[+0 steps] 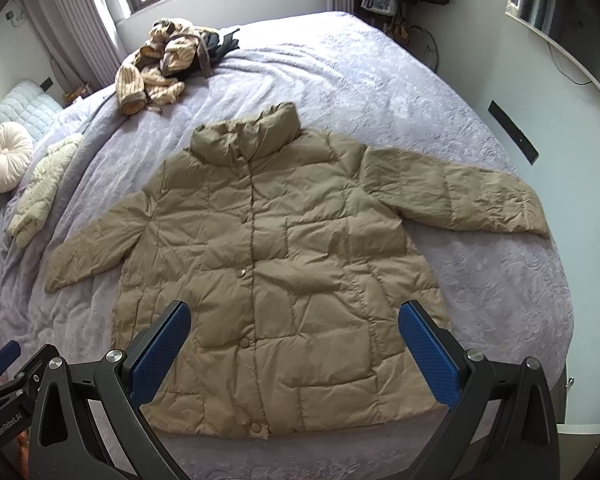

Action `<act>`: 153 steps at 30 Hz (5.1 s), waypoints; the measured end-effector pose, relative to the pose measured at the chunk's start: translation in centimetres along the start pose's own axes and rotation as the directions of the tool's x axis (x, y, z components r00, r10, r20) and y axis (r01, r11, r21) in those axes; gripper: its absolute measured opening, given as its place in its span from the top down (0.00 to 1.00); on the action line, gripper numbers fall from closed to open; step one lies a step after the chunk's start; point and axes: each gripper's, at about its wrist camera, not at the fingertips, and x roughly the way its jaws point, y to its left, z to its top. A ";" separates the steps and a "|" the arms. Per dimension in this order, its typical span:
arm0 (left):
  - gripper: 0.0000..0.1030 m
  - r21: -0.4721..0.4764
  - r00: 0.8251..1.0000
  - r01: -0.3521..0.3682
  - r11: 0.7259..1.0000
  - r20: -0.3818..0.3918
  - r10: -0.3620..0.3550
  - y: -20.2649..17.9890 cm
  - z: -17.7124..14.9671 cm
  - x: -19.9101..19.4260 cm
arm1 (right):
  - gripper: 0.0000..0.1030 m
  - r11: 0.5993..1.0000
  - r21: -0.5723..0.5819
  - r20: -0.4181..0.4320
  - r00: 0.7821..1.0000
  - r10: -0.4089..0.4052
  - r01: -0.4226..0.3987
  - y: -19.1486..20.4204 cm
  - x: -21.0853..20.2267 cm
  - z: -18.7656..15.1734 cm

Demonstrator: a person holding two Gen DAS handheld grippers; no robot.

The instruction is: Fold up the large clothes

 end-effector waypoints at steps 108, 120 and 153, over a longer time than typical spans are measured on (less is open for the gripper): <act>0.09 -0.176 0.994 0.009 0.984 0.109 0.011 12.9 16.8 27.1 | 0.96 0.914 -0.401 0.247 0.968 0.049 0.056 15.2 24.7 8.3; 0.09 -0.178 0.978 0.200 0.964 0.098 -0.184 10.0 21.5 27.8 | 0.88 0.653 0.631 0.012 0.847 0.531 -0.418 -3.1 33.2 5.8; 0.08 -0.062 0.988 -0.154 0.986 0.018 0.156 10.3 19.2 34.9 | 0.97 0.971 0.026 -0.156 0.958 0.240 -0.239 1.3 32.7 9.4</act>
